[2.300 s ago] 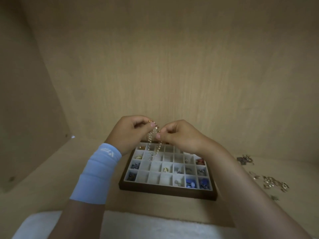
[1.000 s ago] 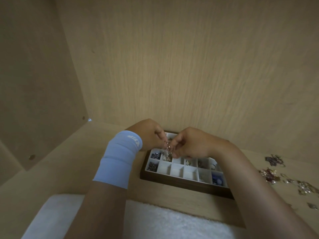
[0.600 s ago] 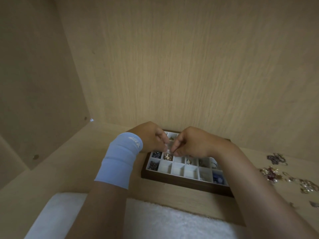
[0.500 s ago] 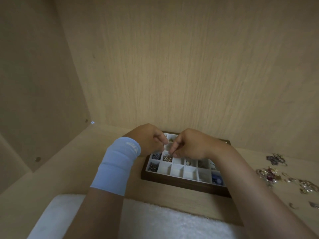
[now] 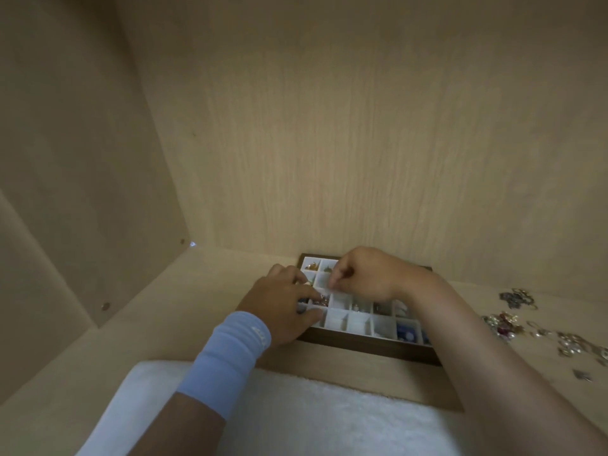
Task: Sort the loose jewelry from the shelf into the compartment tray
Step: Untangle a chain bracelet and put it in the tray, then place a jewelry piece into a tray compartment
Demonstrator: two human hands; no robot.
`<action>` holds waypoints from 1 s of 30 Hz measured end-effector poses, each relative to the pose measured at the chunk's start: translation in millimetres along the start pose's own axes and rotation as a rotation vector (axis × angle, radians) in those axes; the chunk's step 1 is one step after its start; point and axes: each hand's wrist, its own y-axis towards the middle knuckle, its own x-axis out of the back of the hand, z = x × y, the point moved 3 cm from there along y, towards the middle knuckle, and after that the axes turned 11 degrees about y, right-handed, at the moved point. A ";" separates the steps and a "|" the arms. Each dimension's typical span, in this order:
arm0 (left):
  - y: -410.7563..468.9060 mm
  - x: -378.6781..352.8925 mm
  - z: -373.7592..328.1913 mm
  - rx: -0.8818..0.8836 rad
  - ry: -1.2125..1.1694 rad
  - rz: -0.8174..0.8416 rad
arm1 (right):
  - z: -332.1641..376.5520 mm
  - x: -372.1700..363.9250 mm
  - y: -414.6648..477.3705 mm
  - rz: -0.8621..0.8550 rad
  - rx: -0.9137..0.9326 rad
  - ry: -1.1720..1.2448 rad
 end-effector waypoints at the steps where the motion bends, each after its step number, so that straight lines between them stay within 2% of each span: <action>1: 0.3 -0.2 -2.7 0.010 0.000 0.012 | -3.3 8.4 -6.3 -0.027 0.007 0.033; 7: 10.2 12.2 -41.8 -0.001 -0.142 -0.149 | -40.8 70.3 -63.0 -0.224 0.004 0.025; 10: 17.8 12.7 -86.5 -0.074 -0.186 -0.104 | -67.8 82.4 -95.6 -0.301 -0.038 -0.034; 14: 27.6 -1.5 -142.3 -0.134 -0.135 -0.033 | -102.4 79.6 -119.1 -0.294 -0.160 -0.152; 17: 36.5 -14.9 -165.4 -0.147 -0.087 -0.046 | -118.5 72.8 -125.1 -0.293 -0.211 -0.239; 25: 49.9 -22.4 -177.9 -0.081 -0.130 -0.266 | -130.3 54.1 -111.1 -0.302 -0.125 -0.376; 30: 53.0 -30.1 -170.4 -0.077 -0.218 -0.288 | -132.0 56.0 -110.5 -0.320 -0.111 -0.346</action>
